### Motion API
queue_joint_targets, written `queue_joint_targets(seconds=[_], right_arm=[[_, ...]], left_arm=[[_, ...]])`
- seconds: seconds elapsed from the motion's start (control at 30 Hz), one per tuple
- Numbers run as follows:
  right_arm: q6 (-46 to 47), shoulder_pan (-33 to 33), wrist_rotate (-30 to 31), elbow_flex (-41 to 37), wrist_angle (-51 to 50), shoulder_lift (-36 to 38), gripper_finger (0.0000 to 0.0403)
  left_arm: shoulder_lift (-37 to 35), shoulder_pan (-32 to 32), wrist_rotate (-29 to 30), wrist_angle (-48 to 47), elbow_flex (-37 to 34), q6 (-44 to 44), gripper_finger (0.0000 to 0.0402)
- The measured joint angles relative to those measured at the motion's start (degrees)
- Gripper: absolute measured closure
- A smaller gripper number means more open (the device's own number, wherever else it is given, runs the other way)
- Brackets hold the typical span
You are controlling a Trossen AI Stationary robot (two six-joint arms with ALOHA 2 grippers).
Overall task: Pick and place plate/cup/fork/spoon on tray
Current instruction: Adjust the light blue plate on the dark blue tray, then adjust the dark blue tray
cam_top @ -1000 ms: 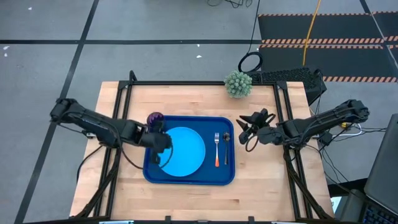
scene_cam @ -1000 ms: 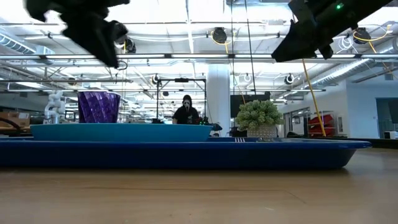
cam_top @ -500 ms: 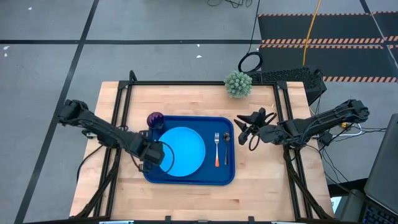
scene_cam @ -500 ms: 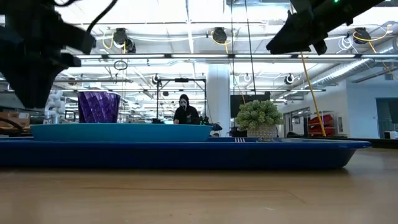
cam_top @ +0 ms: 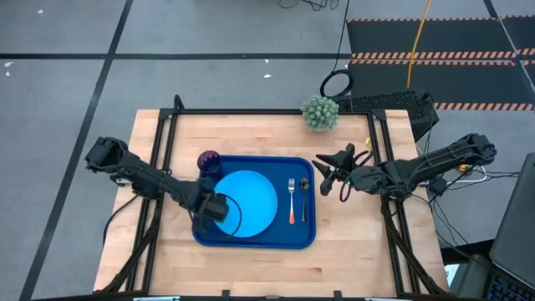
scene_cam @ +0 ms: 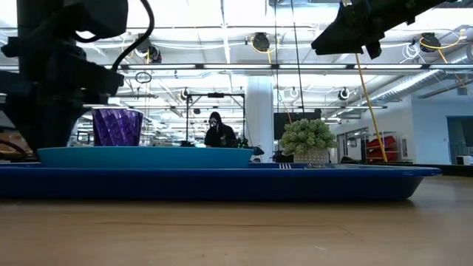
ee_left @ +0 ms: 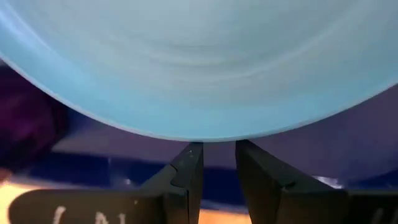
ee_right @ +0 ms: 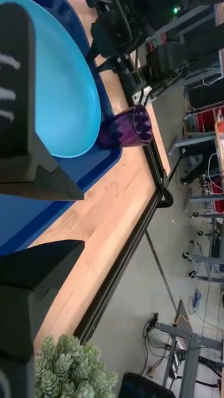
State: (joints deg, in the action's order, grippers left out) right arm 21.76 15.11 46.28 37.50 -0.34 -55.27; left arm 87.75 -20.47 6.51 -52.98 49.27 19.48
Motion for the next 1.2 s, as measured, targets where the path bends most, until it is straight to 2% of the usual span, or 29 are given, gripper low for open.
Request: queue_joint_targets(seconds=[0.6,0.9,1.07,1.2], right_arm=[[0.0,0.0,0.0,0.0,0.1,0.0,0.0298],[0.1,0.0,0.1,0.0,-3.8,0.0,0.0298],[1.3,0.0,0.2,0.0,-5.8,0.0,0.0298],[1.2,0.0,0.4,0.0,-5.5,0.4,0.0298]], left_arm=[[0.0,1.9,1.3,4.9,0.0,-2.5,0.0305],[0.0,1.9,0.7,-3.3,0.1,0.2,0.0305],[-1.0,1.4,0.4,-8.1,3.4,6.0,0.0305],[-3.2,-0.5,-2.8,-8.7,6.6,6.5,0.0305]])
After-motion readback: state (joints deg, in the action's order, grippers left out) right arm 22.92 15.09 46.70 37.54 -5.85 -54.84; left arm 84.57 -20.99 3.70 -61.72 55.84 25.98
